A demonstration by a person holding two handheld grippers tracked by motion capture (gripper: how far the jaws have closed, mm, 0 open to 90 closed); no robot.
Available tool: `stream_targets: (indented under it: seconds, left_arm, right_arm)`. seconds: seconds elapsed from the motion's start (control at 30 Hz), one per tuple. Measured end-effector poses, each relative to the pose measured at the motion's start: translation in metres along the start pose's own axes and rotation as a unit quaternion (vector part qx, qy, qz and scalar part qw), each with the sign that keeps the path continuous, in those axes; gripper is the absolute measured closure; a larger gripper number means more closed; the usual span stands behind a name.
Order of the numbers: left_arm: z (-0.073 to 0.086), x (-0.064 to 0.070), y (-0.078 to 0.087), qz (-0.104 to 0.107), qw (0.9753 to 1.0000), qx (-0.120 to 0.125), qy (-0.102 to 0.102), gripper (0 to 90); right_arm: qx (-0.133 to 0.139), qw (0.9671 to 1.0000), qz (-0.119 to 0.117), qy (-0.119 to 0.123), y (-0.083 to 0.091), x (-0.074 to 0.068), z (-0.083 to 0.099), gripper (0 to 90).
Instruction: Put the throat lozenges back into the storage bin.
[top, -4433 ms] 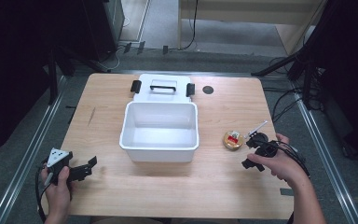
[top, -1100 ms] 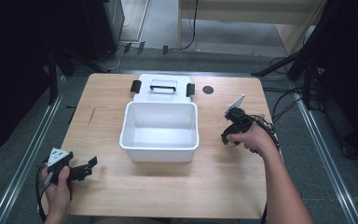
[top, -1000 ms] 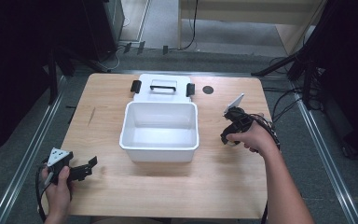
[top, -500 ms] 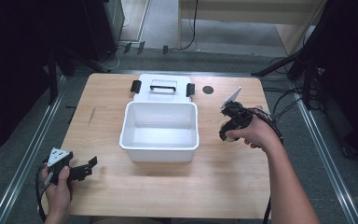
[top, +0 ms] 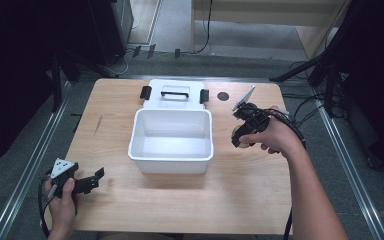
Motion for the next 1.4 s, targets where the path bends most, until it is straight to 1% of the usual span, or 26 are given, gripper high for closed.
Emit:
stream_targets:
  seconds: [0.07,0.23,0.33,0.53,0.73,0.87,0.9,0.93,1.1,1.2,1.27,1.33,1.37,1.4]
  left_arm:
    - [0.000,0.000,0.000,0.000,1.0000,-0.001,0.000,0.0]
    - [0.000,0.000,0.000,0.000,1.0000,-0.001,0.000,0.0]
    - [0.000,0.000,0.000,0.000,1.0000,0.000,0.000,0.0]
    - [0.000,0.000,0.000,0.001,1.0000,0.001,0.001,0.0]
    - [0.000,0.000,0.000,0.001,1.0000,0.000,0.001,0.0]
    - [0.000,0.000,0.000,0.001,1.0000,-0.001,0.001,0.0]
    - [0.000,0.000,0.000,0.001,1.0000,-0.001,0.001,0.0]
    - [0.000,0.000,0.000,0.001,1.0000,0.000,0.001,0.0]
    - [0.000,0.000,0.000,0.001,1.0000,-0.002,0.001,0.0]
    - [0.000,0.000,0.000,0.001,1.0000,-0.002,0.001,0.0]
    - [0.000,0.000,0.000,0.001,1.0000,-0.002,0.001,0.0]
    - [0.000,0.000,0.000,0.001,1.0000,-0.002,0.001,0.0]
    - [0.000,0.000,0.000,0.001,1.0000,-0.003,0.001,0.0]
    - [0.000,0.000,-0.001,0.001,1.0000,-0.002,0.002,0.0]
  right_arm:
    - [0.001,1.0000,0.002,0.007,0.006,-0.004,-0.003,20.3]
    - [0.002,0.9999,0.005,0.015,0.013,-0.009,-0.008,20.3]
    - [0.004,0.9996,0.001,0.029,0.019,-0.014,-0.013,20.3]
    - [0.004,0.9994,0.002,0.034,0.027,-0.018,-0.019,20.3]
    - [0.007,0.9987,0.003,0.049,0.035,-0.028,-0.028,20.3]
    - [0.010,0.9983,0.002,0.057,0.038,-0.036,-0.034,20.3]
    - [0.010,0.9980,0.002,0.063,0.039,-0.039,-0.036,20.3]
    - [0.010,0.9980,0.002,0.063,0.039,-0.039,-0.036,20.3]
    - [0.015,0.9973,-0.002,0.072,0.040,-0.049,-0.044,20.3]
    - [0.019,0.9968,-0.006,0.077,0.040,-0.054,-0.049,20.3]
    - [0.024,0.9958,-0.008,0.088,0.039,-0.057,-0.052,20.3]
    - [0.024,0.9954,-0.008,0.092,0.038,-0.061,-0.056,20.3]
    - [0.024,0.9950,-0.010,0.096,0.037,-0.066,-0.059,20.3]
    - [0.024,0.9950,-0.010,0.096,0.037,-0.066,-0.059,20.3]
Point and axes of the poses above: each handheld gripper's, and its own axes: y roughly backward along the jaws, z roughly out of its underside, x roughly to its right, the point moved 2 cm from there along -y, roughly forward along the jaws, and after that the axes turned 5 degrees about x, right-handed, at the moved point
